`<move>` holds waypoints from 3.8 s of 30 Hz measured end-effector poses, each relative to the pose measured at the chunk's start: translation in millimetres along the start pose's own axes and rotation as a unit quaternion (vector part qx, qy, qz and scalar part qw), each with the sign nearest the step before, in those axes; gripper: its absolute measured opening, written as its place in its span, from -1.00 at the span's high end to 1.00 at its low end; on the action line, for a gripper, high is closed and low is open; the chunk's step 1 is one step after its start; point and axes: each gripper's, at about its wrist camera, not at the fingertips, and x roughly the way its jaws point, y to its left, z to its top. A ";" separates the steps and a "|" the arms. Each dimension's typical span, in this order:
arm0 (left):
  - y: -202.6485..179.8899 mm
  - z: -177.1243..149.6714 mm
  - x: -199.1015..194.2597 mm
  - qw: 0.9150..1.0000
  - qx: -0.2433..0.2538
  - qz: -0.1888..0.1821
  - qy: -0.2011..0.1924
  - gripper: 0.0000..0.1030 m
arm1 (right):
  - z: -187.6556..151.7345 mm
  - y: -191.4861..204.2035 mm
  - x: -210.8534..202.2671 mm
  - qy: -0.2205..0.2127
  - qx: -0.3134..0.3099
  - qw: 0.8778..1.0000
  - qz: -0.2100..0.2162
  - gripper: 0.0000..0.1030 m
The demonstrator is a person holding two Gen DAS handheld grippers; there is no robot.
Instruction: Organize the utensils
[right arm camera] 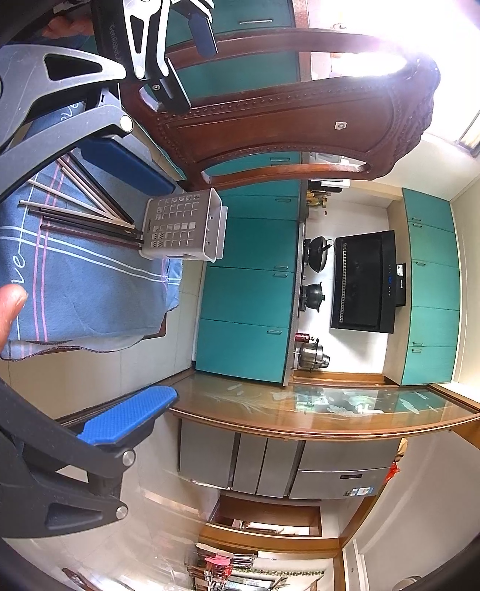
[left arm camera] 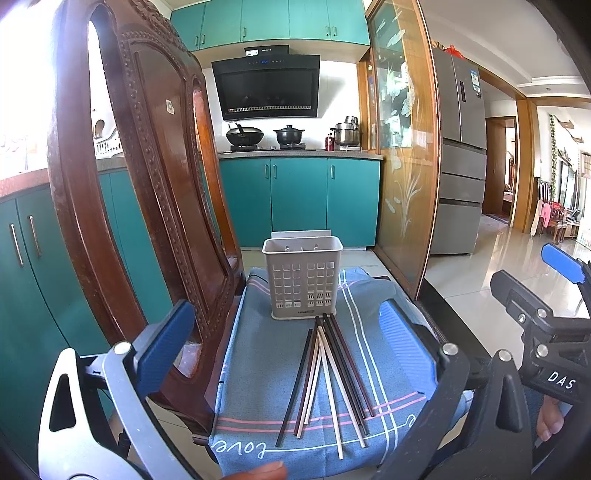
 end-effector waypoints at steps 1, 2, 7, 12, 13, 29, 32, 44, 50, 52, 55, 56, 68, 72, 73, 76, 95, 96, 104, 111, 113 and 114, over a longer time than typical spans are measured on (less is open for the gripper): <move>0.5 0.7 -0.8 1.000 -0.001 0.000 0.000 -0.94 | 0.1 0.3 -0.2 0.000 0.000 1.000 0.000 -0.95; 1.0 1.3 -1.3 1.000 -0.001 -0.001 -0.001 -0.94 | 0.3 0.4 -0.5 -0.001 0.000 1.000 0.000 -0.95; 2.1 3.0 -3.3 1.000 -0.002 0.001 -0.003 -0.94 | -0.1 -0.7 -4.2 -0.004 0.000 1.000 0.001 -0.95; 2.0 4.0 -6.5 1.000 -0.001 0.000 -0.006 -0.94 | 0.5 -2.9 -7.6 -0.008 -0.001 1.000 0.000 -0.95; 2.0 4.2 -6.4 1.000 -0.001 0.000 -0.006 -0.94 | 0.9 -3.2 -7.7 -0.008 -0.001 1.000 -0.001 -0.95; 36.0 7.5 -8.2 0.998 -0.012 0.051 0.028 -0.93 | -29.4 -10.9 57.8 0.120 -0.038 0.992 -0.004 -0.86; 42.7 10.0 -5.3 0.998 -0.021 0.047 0.039 -0.87 | -41.4 -4.9 80.9 0.146 -0.028 0.988 0.031 -0.52; 36.8 -29.1 160.3 0.975 -0.017 -0.042 0.216 0.09 | -97.3 46.9 258.7 0.366 0.013 0.924 0.108 0.21; 26.9 -52.1 232.8 0.957 -0.018 -0.083 0.277 0.14 | -113.2 60.1 299.0 0.418 -0.033 0.903 0.087 0.38; 14.4 -52.3 256.2 0.952 0.009 -0.100 0.290 0.14 | -111.5 50.0 300.8 0.429 -0.031 0.898 0.094 0.41; -4.6 -57.1 285.2 0.941 0.049 -0.116 0.313 0.14 | -107.8 40.0 312.3 0.441 -0.039 0.890 0.111 0.40; -8.1 -60.3 293.0 0.938 0.056 -0.121 0.321 0.19 | -105.4 36.3 318.2 0.444 -0.037 0.888 0.116 0.38; 8.6 -77.1 312.9 0.932 0.043 -0.088 0.347 0.41 | -99.1 40.3 346.3 0.416 -0.061 0.901 0.104 0.30; 0.3 -71.1 314.4 0.934 0.046 -0.073 0.346 0.34 | -105.7 48.9 333.5 0.402 -0.062 0.908 0.103 0.34; 0.7 -70.5 315.2 0.934 0.039 -0.072 0.348 0.39 | -106.8 49.0 327.3 0.400 -0.053 0.908 0.113 0.55; -2.3 -68.5 314.4 0.937 0.032 -0.062 0.343 0.85 | -104.2 46.1 324.0 0.393 -0.031 0.909 0.133 0.85; 30.3 98.2 184.4 0.990 -0.034 -0.104 0.085 0.87 | 81.8 -36.6 177.8 0.171 0.070 0.956 0.229 0.87; 34.5 112.6 175.7 0.991 -0.040 -0.109 0.062 0.87 | 97.7 -41.5 174.2 0.150 0.085 0.955 0.241 0.87; 70.8 176.5 148.8 0.984 -0.126 -0.069 -0.106 0.87 | 175.3 -43.2 173.4 -0.014 0.133 0.965 0.227 0.87; 63.6 168.2 192.4 0.984 -0.154 -0.032 -0.088 0.87 | 139.1 -13.5 219.9 -0.001 0.090 0.983 0.163 0.87; 59.8 162.9 207.2 0.987 -0.144 -0.021 -0.073 0.87 | 125.4 -10.2 231.3 0.020 0.087 0.982 0.167 0.87; 57.4 157.5 209.7 0.988 -0.139 -0.016 -0.065 0.86 | 120.3 -7.5 234.9 0.026 0.088 0.982 0.167 0.87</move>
